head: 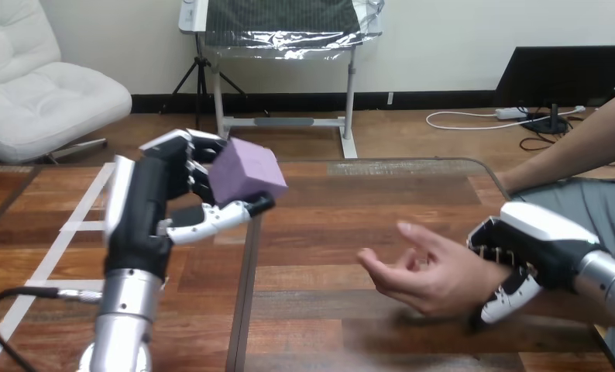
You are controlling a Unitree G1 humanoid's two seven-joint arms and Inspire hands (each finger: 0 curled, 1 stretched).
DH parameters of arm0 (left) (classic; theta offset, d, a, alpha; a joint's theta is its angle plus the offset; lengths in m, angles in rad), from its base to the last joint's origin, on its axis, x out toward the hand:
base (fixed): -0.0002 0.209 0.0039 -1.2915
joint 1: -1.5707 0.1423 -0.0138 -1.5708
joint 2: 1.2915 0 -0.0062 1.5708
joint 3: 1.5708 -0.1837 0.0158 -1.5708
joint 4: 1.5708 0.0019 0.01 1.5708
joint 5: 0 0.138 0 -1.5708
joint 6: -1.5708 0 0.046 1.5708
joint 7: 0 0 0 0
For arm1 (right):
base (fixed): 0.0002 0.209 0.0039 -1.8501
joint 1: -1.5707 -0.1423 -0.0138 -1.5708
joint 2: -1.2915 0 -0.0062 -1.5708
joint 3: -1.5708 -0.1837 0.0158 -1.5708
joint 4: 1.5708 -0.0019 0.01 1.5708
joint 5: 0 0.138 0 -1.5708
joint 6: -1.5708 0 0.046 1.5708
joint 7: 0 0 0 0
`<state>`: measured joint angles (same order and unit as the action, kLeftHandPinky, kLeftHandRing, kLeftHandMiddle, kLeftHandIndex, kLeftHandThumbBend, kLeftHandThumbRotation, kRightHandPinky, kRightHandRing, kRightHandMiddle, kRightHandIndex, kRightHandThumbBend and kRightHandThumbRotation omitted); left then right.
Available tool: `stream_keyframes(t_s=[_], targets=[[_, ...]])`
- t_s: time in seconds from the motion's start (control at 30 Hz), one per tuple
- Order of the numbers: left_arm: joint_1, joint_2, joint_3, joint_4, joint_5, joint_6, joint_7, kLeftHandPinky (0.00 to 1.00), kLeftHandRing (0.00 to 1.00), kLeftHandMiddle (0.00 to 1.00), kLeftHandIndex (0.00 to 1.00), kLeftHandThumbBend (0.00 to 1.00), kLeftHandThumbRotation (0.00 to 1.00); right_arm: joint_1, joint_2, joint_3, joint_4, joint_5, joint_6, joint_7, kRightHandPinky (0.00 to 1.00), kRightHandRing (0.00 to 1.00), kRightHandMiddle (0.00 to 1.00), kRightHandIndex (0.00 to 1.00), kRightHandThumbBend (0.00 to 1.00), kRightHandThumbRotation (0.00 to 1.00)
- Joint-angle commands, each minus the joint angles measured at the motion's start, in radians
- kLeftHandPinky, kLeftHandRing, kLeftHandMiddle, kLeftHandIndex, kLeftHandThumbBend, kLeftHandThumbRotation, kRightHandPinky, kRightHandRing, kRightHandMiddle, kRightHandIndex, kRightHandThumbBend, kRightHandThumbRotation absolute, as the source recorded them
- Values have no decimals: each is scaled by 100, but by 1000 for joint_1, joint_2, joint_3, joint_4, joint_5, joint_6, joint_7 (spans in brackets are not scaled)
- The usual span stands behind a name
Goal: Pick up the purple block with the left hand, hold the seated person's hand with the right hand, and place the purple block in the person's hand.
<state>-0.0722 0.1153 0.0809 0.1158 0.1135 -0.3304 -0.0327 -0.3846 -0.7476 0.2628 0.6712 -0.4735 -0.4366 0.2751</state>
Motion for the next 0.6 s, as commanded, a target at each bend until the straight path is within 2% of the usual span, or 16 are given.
stream_keyframes(t_s=[0.0, 0.57], targets=[[-106, 11, -20, 57, 16, -28, 12, 30, 35, 40, 44, 62, 0, -61, 44, -21, 6, 28, -11, -17, 26, 30, 36, 38, 84, 10], [-201, 11, -48, 235, 65, -47, 54, 28, 34, 40, 45, 61, 0, -93, 39, -28, -5, 49, 6, 2, 29, 31, 37, 39, 84, 9]])
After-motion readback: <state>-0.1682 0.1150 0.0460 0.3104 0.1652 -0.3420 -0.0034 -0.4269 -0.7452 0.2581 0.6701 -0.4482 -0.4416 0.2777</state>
